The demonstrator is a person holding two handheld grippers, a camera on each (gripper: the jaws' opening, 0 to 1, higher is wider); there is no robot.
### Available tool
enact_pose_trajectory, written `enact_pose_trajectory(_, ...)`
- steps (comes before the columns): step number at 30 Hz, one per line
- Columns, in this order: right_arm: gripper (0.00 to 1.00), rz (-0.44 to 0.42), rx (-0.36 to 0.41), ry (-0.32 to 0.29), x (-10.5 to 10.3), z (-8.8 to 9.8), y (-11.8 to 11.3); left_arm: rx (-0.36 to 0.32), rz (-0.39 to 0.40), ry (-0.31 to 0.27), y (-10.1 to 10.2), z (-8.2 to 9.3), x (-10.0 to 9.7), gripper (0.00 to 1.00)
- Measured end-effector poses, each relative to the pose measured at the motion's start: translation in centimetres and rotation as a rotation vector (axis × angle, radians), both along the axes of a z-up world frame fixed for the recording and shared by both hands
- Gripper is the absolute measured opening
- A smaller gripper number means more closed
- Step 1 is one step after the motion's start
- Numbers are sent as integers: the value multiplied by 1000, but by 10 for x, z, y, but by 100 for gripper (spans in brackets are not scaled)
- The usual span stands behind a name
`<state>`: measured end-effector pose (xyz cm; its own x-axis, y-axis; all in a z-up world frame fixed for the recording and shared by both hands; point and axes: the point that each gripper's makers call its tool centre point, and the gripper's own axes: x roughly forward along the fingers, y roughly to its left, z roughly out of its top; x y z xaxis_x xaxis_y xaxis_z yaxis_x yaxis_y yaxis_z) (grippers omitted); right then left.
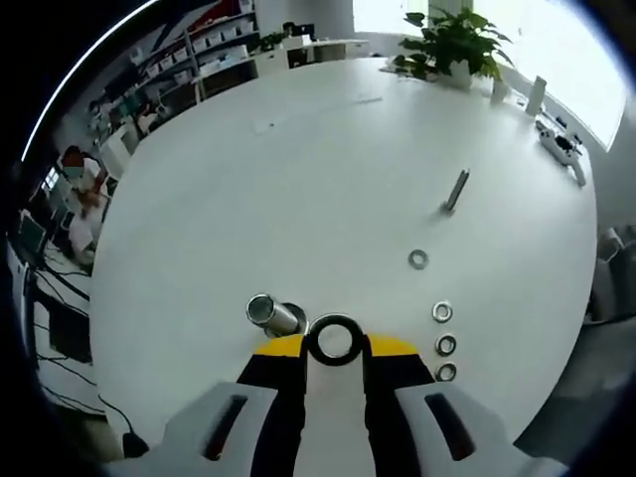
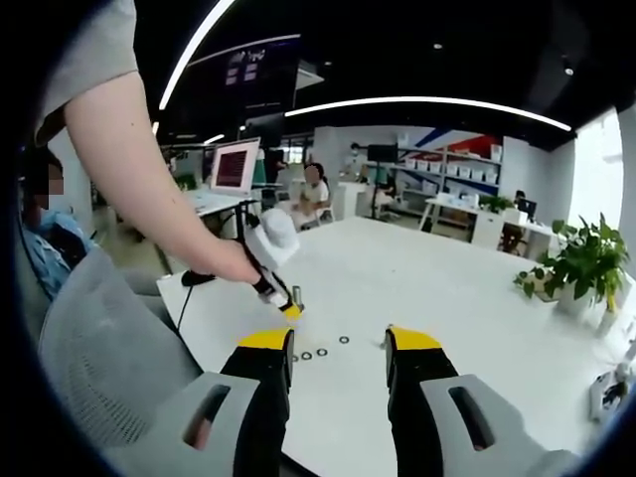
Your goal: Place the washer onto the threaded stud by aligning its center hole with the stud, sliding it down to the base, and recovering from edge contact or off-axis alignment until the washer reaches the visible bottom stop.
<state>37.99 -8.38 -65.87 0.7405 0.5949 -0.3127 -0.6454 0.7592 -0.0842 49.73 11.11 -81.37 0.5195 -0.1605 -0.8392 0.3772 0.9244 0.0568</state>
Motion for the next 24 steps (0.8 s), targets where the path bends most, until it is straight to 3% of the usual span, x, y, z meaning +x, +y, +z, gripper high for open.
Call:
enact_pose_trajectory(10, 39, -4, 1, 3, 1, -1, -1, 35, -96, -57, 2, 25, 1, 19)
enact_pose_trajectory(17, 39, -1, 0, 0, 0, 0, -1, 34, -77, -89, 13, 38, 8, 19)
enact_pose_trajectory(24, 39, -7, -2, 5, 1, -1, -2, 63, -88, -96, 18, 40, 17, 19)
